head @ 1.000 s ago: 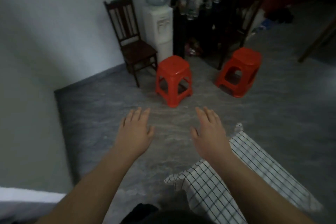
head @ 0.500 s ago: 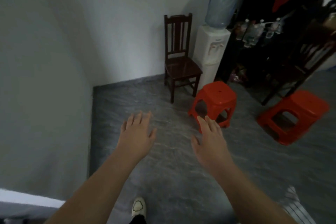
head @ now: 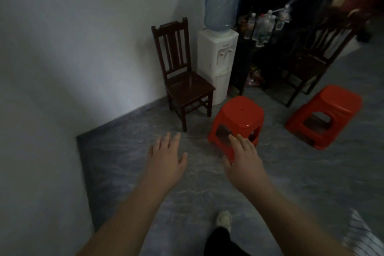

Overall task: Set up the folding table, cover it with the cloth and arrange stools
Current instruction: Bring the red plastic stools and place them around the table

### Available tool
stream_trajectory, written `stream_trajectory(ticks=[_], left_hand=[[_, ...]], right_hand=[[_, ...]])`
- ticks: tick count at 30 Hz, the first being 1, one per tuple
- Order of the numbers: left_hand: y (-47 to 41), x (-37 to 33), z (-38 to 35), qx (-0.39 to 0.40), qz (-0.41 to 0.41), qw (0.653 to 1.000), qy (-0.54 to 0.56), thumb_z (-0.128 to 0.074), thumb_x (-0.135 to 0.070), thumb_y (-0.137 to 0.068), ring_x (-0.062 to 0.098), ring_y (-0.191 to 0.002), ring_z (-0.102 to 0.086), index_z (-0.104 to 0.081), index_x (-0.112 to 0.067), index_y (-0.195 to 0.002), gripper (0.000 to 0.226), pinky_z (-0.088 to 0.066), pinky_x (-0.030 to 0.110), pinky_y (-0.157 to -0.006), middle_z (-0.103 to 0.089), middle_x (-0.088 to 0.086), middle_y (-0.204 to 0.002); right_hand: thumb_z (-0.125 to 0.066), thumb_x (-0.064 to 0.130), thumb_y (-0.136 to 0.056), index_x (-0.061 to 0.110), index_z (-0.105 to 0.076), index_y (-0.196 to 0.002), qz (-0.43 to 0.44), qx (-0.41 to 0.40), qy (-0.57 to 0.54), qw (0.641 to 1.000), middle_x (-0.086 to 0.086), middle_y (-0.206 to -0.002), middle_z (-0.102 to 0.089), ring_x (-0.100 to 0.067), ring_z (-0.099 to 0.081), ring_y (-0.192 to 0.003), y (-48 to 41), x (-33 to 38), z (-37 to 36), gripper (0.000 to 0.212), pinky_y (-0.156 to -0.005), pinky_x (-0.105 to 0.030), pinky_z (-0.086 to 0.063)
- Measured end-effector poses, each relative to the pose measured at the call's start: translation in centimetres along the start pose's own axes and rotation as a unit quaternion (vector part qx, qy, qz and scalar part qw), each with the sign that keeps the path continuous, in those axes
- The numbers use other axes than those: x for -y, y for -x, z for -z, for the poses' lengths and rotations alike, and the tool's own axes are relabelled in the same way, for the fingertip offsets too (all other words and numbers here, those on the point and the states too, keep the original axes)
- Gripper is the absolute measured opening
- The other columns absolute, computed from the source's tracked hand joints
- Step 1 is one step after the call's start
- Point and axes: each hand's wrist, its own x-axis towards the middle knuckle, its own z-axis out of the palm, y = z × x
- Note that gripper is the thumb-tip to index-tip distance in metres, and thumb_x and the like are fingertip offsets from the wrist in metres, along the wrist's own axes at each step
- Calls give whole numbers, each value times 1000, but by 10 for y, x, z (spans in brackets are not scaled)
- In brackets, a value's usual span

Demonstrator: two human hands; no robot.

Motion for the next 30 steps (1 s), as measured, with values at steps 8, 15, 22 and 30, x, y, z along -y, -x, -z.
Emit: stream_trajectory(ticks=[8, 15, 22, 30], left_hand=[[-201, -72, -27, 34, -65, 997, -11, -37, -49, -101, 26, -152, -5, -12, -28, -158, 66, -14, 49, -122, -11, 5, -166], [-369, -161, -47, 60, -112, 992, -23, -42, -48, -99, 25, -152, -11, -18, -27, -157, 66, -15, 48, -122, -17, 4, -165], [-509, -195, -108, 126, -159, 979, -13, -46, -45, -96, 27, -150, -20, -29, -22, -154, 65, -23, 45, -120, -28, 6, -161], [-675, -202, -275, 248, -180, 952, 25, -58, -33, -93, 34, -143, -33, -35, -8, -150, 66, -27, 46, -118, -40, 18, -152]], right_hand=[[-53, 42, -94, 26, -23, -155, -58, -25, -24, 998, -4, -163, -23, -25, -15, -151, -165, -78, 8, 70, -121, -44, -21], [-55, 37, -90, 23, -28, -154, -104, -22, -9, 994, -5, -161, -28, -26, -20, -149, -308, -151, 50, 71, -119, -46, -26], [-48, 41, -89, 18, -32, -152, -203, -21, -55, 977, -8, -156, -35, -27, -29, -144, -408, -221, 20, 69, -119, -44, -27], [-59, 22, -92, 8, -27, -153, -383, -27, -159, 909, -13, -152, -40, -26, -36, -140, -512, -309, -96, 71, -114, -31, -24]])
